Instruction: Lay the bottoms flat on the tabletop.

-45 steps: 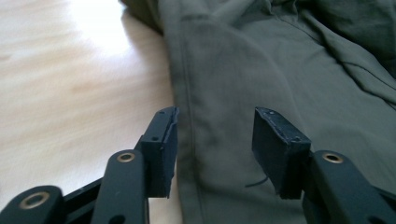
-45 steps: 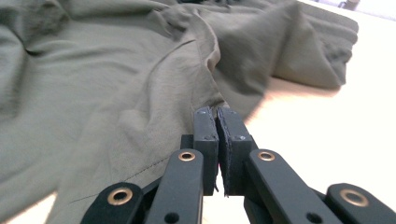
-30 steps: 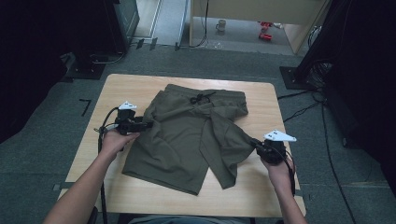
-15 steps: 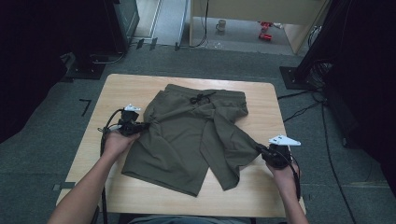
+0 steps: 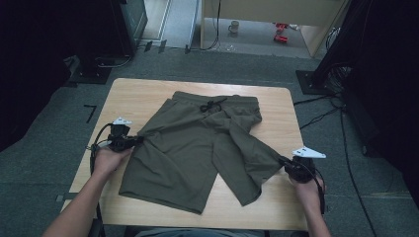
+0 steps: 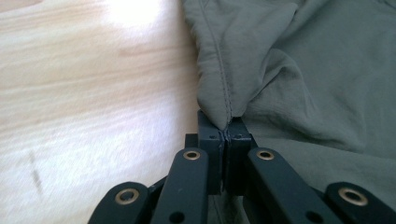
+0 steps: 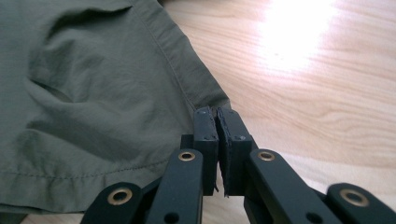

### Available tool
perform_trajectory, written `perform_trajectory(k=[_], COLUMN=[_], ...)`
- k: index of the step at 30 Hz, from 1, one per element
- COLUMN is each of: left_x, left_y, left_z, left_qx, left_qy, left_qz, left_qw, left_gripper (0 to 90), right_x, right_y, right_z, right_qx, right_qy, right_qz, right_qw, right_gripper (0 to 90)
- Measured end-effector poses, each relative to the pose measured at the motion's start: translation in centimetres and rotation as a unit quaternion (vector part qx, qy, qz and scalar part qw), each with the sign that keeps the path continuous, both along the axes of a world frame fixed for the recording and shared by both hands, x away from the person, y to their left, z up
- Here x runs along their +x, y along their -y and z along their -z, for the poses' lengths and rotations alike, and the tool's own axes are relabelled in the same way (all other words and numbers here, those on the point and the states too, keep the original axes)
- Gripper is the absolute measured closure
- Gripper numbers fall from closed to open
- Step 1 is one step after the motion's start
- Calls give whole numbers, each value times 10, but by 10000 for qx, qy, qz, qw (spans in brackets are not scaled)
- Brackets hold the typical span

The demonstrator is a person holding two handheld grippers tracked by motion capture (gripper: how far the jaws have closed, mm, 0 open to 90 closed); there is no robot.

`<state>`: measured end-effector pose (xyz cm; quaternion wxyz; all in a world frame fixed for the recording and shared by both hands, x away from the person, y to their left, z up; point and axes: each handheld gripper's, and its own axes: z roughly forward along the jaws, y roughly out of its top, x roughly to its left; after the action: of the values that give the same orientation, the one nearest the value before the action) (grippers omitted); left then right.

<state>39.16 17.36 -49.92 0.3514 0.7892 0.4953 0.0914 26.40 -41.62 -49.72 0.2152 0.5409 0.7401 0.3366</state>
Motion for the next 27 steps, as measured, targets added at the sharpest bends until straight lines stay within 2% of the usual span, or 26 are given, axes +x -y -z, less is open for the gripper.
perform_trajectory(k=[3,5,7,12,16,19,21,25,27], left_x=[-7,-10,-11,-5,10,25,32,51,59], left_y=[-4,-6,-8,-8,1,9,13,25,30], left_z=[1,1,-2,-17,-28,-28,-28,-22,-19], left_qx=[-55,-104,-157,-369,-425,-464,-489,-301,-216], left_qy=[-63,-38,81,305,447,421,475,440,504], left_qz=[67,91,55,37,145,209,269,333,335], left_qw=[9999,9999,9998,9988,9980,9978,9973,9980,9979], left_gripper=[900,871,725,557,540,523,521,512,509], right_x=[-3,-4,-5,-5,2,14,22,41,50], right_y=[3,5,5,-3,-14,-26,-33,-48,-57], right_z=[4,7,7,-9,-20,-21,-21,-19,-19], right_qx=[11,56,102,222,304,344,385,517,524], right_qy=[-33,-55,-32,294,398,370,368,405,420], right_qz=[10,25,24,-152,-278,-392,-477,-582,-625], right_qw=[10000,10000,9999,9992,9984,9980,9974,9961,9958], right_gripper=[867,856,791,639,619,596,595,563,561])
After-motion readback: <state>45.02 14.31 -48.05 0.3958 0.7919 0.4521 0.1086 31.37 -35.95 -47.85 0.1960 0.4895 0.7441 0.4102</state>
